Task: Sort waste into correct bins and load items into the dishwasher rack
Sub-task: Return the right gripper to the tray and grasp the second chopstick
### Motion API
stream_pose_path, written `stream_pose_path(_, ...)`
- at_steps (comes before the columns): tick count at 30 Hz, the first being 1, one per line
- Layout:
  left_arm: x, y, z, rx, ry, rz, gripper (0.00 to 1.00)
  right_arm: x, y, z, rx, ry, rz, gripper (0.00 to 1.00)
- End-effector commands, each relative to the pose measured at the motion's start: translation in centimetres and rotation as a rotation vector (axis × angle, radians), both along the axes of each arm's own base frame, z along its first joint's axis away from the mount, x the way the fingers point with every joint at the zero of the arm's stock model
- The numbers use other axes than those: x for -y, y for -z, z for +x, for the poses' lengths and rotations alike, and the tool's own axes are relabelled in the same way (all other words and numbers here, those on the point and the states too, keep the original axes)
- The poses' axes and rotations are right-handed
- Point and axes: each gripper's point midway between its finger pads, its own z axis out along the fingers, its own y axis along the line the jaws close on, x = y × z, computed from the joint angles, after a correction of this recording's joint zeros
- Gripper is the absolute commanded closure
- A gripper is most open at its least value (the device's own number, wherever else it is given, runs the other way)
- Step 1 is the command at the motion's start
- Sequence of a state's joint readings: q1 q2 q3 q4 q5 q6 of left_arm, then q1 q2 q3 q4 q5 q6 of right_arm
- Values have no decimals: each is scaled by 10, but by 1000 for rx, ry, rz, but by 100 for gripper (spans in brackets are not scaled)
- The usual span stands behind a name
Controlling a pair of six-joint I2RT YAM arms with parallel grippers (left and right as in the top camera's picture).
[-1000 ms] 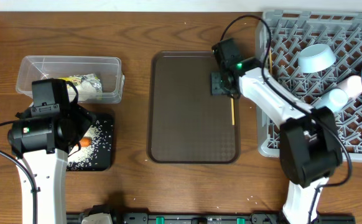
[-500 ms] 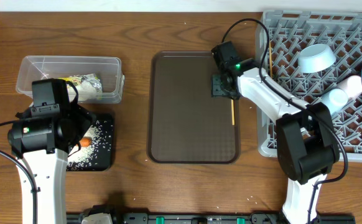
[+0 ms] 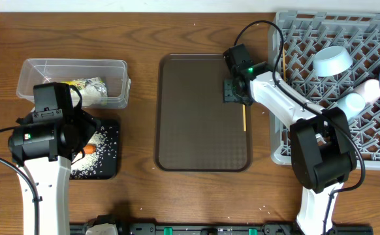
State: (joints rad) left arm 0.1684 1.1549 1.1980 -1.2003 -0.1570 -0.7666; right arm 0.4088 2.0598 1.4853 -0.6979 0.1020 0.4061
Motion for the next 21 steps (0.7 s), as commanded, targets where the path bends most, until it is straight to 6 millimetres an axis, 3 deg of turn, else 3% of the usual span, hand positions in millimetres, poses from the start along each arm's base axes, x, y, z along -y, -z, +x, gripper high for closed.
stream_pose_path(1,-3,1,-2,-5,-24,6,2,4,6,-2,-16,12,-3,40)
stream_pose_path(13,-3,1,-2,-5,-24,6,2,2,29,-8,-70,13,-1,40)
stream_pose_path(21,-3,1,-2,-5,-24,6,2,-1,31,-10,-85,7,17,40)
